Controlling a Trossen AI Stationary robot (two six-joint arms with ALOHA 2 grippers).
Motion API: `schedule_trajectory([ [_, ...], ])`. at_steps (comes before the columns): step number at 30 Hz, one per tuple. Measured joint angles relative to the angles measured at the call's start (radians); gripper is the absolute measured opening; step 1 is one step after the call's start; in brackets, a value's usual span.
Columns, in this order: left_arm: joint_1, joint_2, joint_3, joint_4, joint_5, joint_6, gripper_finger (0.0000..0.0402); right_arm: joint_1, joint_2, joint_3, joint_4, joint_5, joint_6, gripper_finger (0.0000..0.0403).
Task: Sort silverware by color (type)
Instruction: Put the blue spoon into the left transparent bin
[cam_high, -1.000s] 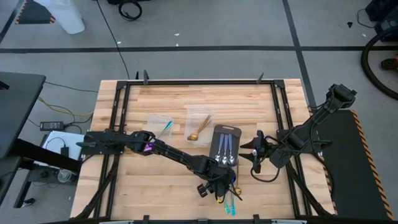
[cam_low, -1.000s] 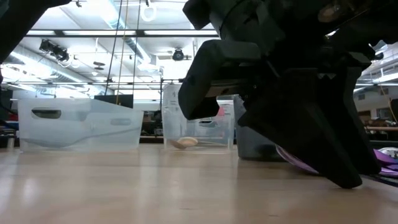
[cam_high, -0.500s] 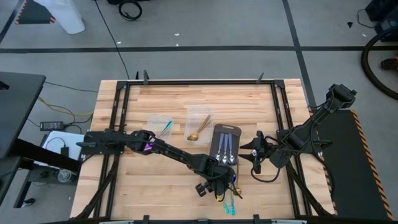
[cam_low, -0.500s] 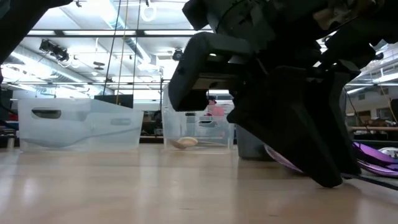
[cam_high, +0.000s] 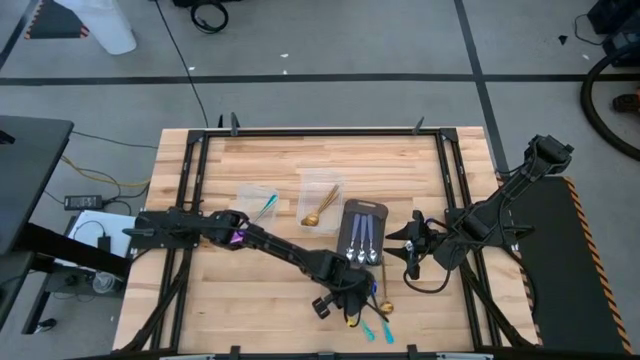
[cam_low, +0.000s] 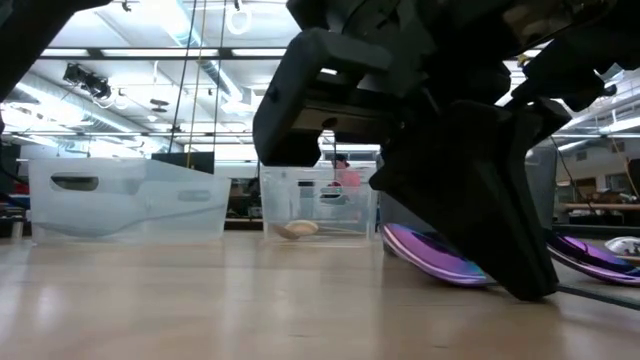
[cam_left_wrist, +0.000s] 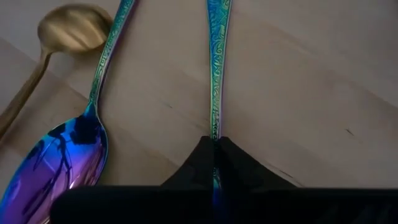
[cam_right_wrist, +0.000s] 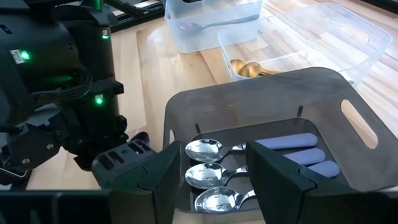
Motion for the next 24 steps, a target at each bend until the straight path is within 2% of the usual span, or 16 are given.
schedule_trajectory([
  [11,-0.004,-0.032,-0.006,-0.07,-0.038,-0.128,0.0015,0.0,0.0,0.0,-0.001,0.0,0.0,0.0189],
  [24,-0.009,-0.104,-0.006,-0.264,-0.093,-0.299,0.0015,0.004,0.009,0.001,0.002,0.0,-0.001,0.0189],
])
